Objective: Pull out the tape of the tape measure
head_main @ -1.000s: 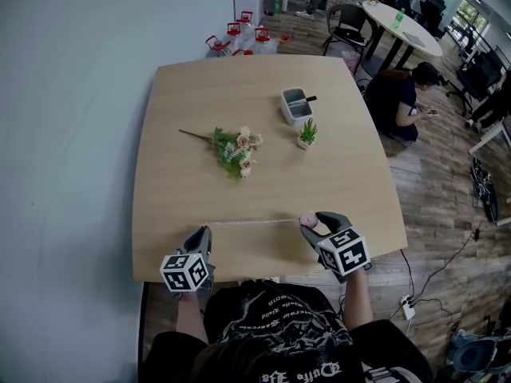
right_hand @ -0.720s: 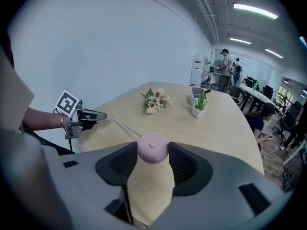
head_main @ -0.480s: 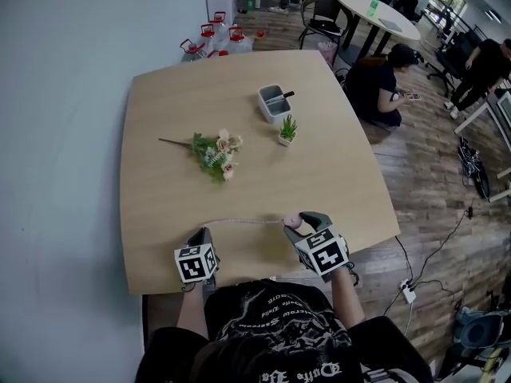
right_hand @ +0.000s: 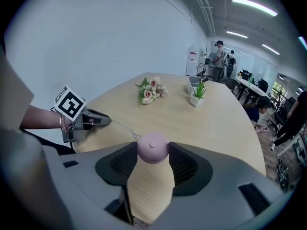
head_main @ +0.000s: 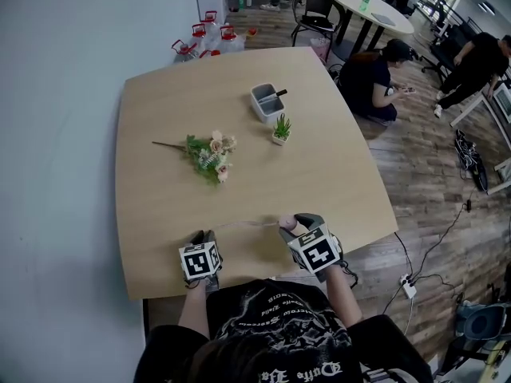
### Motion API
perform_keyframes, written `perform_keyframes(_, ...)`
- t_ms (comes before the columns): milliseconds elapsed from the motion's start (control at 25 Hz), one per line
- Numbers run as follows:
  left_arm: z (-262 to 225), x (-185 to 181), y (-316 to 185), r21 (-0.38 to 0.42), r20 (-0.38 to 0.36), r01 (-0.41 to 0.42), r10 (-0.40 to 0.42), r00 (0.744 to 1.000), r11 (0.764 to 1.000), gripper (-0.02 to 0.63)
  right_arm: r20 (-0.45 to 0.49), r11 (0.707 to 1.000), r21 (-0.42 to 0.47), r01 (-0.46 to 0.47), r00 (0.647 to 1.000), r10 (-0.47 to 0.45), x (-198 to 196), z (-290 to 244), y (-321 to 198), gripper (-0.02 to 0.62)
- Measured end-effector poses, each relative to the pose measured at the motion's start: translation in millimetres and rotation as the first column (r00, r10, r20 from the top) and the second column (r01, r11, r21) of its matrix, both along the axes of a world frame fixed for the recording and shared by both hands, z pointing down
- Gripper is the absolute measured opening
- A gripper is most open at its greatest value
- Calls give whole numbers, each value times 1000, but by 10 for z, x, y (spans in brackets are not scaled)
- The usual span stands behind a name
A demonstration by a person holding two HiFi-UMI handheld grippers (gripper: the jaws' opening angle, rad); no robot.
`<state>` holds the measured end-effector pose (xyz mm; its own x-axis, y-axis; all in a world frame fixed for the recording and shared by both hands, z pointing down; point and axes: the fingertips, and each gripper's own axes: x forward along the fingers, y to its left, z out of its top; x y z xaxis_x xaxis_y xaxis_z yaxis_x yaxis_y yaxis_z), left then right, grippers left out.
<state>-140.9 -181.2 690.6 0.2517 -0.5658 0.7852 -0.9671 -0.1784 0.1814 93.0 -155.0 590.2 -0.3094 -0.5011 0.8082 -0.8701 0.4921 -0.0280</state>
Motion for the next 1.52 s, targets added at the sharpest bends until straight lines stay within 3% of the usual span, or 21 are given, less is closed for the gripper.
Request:
perform_keyframes(240, -73, 12, -1, 5, -106, 31, -30, 994, 1000, 210, -2, 1000, -17, -4, 1000, 4, 30, 58, -44, 224)
perform_keyframes(600, -459, -423, 107, 107, -255, 230, -197, 947, 967, 215, -6, 1000, 5, 29, 1000, -29, 112, 158, -304, 224)
perform_keyframes(840, -587, -659, 254, 147, -242, 303, -262, 934, 942, 215, -23, 999, -4, 45, 999, -45, 218, 340, -499, 224)
perform_keyframes(1080, -701, -732, 403, 184, -215, 324, -284, 934, 928, 215, -38, 997, -34, 63, 997, -64, 341, 635, -617, 225)
perform_keyframes(1280, -708, -827, 610, 175, -194, 365, -332, 923, 914, 214, -55, 995, -44, 85, 995, -87, 453, 825, -641, 225)
perform_keyframes(1520, -720, -914, 797, 171, -190, 412, -381, 905, 895, 215, -48, 998, -46, 43, 998, -45, 648, 879, -646, 226)
